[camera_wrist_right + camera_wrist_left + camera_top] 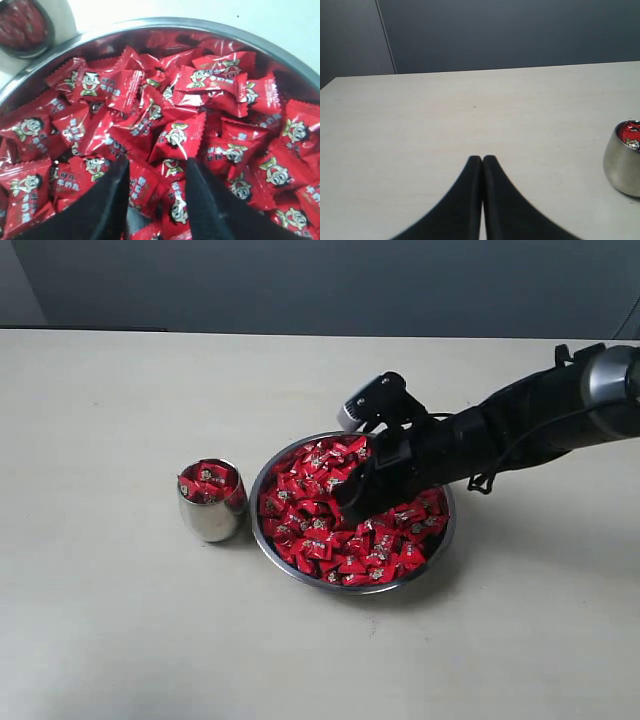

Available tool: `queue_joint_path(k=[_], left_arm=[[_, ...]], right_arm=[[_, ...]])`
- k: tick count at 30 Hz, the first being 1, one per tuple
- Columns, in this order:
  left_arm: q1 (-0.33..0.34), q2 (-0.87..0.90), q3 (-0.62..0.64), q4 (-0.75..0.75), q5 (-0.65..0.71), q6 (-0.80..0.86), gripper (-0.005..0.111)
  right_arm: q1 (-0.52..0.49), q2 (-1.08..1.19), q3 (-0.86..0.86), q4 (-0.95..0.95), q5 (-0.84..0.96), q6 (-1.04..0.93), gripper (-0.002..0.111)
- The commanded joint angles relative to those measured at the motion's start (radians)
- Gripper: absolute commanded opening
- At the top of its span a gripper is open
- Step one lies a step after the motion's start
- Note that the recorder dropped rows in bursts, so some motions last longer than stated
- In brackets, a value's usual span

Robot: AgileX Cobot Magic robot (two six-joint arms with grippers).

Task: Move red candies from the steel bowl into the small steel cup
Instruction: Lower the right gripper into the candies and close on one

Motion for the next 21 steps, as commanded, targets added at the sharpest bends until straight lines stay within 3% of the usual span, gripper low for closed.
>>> queue_joint_path(k=[1, 21], left_arm=[[0.001, -0.004, 0.004, -0.003, -0.002, -0.002, 0.0], [0.001, -0.004, 0.004, -0.003, -0.002, -0.002, 0.0]], right_arm=[[-0.003, 0.025, -0.016, 0.016, 0.009, 0.004, 0.036], [-0.003, 0.054, -0.028, 0.03, 0.043, 0.022, 0.036]])
